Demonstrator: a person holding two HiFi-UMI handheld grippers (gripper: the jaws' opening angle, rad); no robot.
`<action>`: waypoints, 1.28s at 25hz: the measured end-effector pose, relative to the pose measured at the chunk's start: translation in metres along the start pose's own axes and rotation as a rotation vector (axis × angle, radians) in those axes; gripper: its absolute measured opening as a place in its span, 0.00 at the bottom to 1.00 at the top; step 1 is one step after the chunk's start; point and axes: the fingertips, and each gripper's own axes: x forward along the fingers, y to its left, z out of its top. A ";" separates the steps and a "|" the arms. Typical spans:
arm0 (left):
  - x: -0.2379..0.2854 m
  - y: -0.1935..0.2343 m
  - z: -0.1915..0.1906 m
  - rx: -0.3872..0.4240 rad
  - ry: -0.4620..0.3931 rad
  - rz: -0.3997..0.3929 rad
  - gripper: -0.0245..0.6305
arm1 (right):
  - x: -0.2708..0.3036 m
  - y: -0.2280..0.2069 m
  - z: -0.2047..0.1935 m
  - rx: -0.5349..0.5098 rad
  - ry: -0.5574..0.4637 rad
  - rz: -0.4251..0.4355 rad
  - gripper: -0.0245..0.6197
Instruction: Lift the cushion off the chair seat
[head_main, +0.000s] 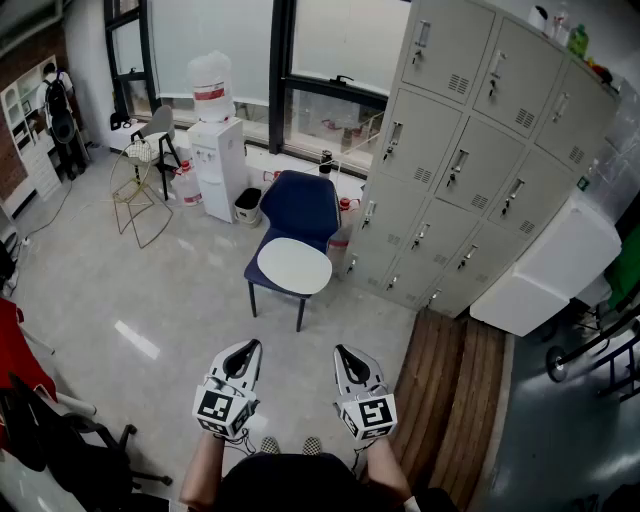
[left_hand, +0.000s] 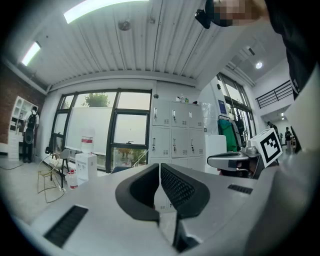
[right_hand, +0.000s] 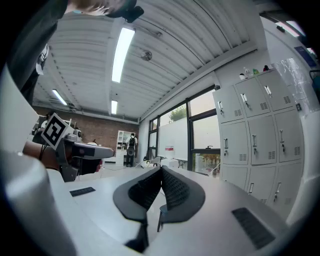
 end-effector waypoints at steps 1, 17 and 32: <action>0.001 -0.002 0.000 0.001 0.000 0.000 0.08 | -0.001 -0.002 -0.001 0.001 0.001 0.003 0.08; 0.030 -0.044 -0.011 0.015 0.020 0.024 0.08 | -0.018 -0.049 -0.018 0.007 -0.005 -0.005 0.08; 0.108 -0.025 -0.023 0.025 0.057 -0.006 0.08 | 0.034 -0.101 -0.048 0.044 0.038 -0.015 0.08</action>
